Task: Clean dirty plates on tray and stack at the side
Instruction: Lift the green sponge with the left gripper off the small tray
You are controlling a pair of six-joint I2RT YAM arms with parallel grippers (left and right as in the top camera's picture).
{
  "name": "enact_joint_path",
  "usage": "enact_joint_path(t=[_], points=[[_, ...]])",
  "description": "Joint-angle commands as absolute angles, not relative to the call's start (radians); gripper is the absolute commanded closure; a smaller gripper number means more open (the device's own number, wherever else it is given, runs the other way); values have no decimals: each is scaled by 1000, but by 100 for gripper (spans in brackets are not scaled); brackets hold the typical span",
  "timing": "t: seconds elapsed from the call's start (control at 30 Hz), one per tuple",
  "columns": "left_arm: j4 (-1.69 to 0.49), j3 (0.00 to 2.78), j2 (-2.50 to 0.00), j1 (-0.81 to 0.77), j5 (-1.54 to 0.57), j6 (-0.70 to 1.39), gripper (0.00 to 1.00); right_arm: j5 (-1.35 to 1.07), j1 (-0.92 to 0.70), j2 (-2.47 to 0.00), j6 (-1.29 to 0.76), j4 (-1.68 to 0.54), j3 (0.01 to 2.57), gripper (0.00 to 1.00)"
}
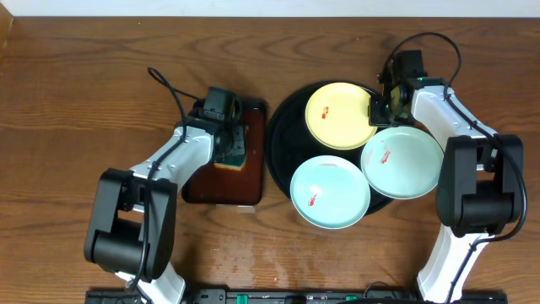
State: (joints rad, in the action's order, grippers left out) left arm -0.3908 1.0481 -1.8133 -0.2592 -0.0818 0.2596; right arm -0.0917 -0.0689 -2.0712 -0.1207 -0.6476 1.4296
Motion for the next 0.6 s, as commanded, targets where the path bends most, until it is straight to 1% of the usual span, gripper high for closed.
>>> enact_joint_path(t=[0.0, 0.1, 0.13, 0.57], points=[[-405, 1042, -1860, -261, -75, 263, 86, -76, -74, -2076, -103, -654, 1425, 96], [-405, 1049, -1841, -260, -73, 263, 92, -76, -74, -2076, -103, -654, 1425, 96], [-406, 1052, -1832, -260, -73, 263, 93, -76, -74, -2076, -103, -654, 1425, 96], [-457, 1064, -1597, -258, -56, 263, 93, -76, -74, -2076, -103, -655, 1425, 96]])
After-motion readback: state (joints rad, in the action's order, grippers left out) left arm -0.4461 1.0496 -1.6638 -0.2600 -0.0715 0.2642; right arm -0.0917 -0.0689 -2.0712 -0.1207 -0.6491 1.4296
